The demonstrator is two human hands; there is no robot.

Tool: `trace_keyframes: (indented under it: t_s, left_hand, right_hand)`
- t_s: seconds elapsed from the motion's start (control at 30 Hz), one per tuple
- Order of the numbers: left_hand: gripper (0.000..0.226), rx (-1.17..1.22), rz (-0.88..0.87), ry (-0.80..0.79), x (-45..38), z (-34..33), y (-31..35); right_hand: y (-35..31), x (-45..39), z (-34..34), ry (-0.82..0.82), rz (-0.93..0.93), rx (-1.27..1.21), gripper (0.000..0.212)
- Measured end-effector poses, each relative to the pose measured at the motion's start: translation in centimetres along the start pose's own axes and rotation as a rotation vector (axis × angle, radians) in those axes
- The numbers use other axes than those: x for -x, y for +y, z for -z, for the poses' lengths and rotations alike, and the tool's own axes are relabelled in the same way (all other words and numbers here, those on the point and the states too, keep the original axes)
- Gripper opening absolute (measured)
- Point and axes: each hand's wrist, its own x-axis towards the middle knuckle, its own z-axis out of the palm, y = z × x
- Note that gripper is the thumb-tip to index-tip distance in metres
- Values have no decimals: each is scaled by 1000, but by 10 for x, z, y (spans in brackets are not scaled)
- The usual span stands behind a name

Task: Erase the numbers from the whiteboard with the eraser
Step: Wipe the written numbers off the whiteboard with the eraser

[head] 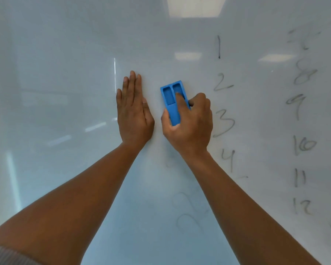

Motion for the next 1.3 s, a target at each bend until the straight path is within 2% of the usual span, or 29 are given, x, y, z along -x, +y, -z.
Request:
trace_keyframes:
  t_s: [0.17,0.27,0.4,0.5,0.63,0.73,0.87,0.97,1.13,1.23,1.3]
  left_hand:
    - [54,-1,7,23,5,-2,1]
    - [53,6,6,20,7,-4,1]
    - [55,-31,-16,-14,11,-4,-4]
    - [53,-13,-12,-5,17,-3,-4]
    - [55,-2,-15,7,25,-2,-2]
    - [55,-3,3,10,30,-3,-1]
    - [54,0,-10,-13,35,-3,-4]
    - [54,0,-9,-13,40,-2,-6]
    - [55,-48,10,-12,45,-3,-3]
    - [55,-53,18,-9,47,-3,-1]
    - [55,-52,28,-1,48,-5,0]
  right_hand:
    - [1,-39,6,63,-184,-34,50]
    - [-22,-46,-2,-12,-123,-8,52]
    - [-33,-1,-4,-156,28,11,50]
    - [-14,29,4,-150,32,6,49]
    - [9,12,16,-31,-129,25,50]
    - [2,-14,16,-20,-246,-6,54]
    - [-24,4,8,-167,-72,19,53]
    - [-21,35,8,-225,-24,21,51]
    - [-4,59,19,-126,-161,39,49]
    - [3,42,22,-26,-328,-12,50]
    - [3,29,21,1,-351,-46,50]
